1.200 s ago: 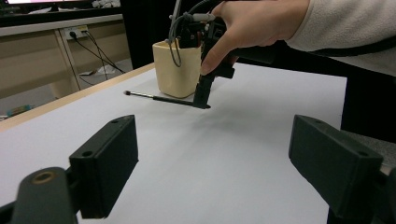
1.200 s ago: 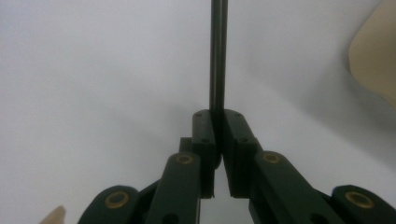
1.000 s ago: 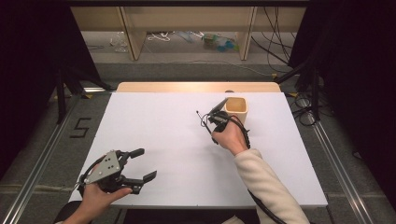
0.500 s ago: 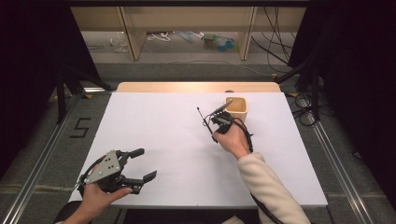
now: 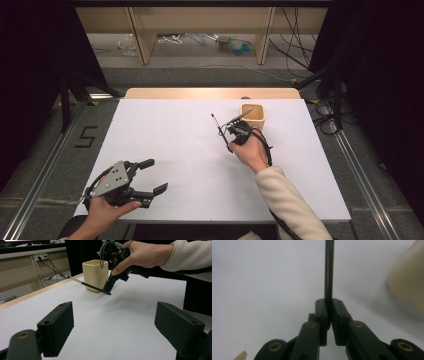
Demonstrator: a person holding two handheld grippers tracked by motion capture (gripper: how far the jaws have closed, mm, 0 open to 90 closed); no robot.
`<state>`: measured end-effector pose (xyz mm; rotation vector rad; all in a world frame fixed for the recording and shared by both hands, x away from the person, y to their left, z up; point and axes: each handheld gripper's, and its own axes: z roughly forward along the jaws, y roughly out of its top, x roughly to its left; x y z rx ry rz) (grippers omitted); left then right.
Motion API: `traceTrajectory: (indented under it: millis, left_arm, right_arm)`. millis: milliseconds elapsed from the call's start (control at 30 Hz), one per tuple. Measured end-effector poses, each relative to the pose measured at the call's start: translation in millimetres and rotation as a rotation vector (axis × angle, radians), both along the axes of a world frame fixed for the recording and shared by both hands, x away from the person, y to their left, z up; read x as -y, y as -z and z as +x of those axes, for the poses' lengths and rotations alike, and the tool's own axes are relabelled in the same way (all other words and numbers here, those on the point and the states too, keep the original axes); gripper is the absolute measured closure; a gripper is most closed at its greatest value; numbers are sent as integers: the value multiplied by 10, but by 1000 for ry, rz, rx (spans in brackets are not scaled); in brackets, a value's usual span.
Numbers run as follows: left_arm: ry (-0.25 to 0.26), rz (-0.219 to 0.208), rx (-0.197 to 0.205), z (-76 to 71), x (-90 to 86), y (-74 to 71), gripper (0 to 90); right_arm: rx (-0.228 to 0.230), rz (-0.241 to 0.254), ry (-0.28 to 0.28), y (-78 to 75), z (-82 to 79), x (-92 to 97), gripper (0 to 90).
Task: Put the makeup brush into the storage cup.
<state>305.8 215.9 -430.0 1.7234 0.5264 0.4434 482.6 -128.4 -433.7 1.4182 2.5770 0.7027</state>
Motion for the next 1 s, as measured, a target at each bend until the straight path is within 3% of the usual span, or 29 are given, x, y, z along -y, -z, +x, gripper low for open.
traceTrajectory:
  millis: [233, 1000]
  left_arm:
    - [0, 0, 1, 0, -1, -1, 157]
    - [0, -3, 3, -5, -1, -4, 157]
  right_arm:
    - [0, -3, -6, 25, -10, 22, 845]
    - [90, 67, 11, 42, -78, 122, 844]
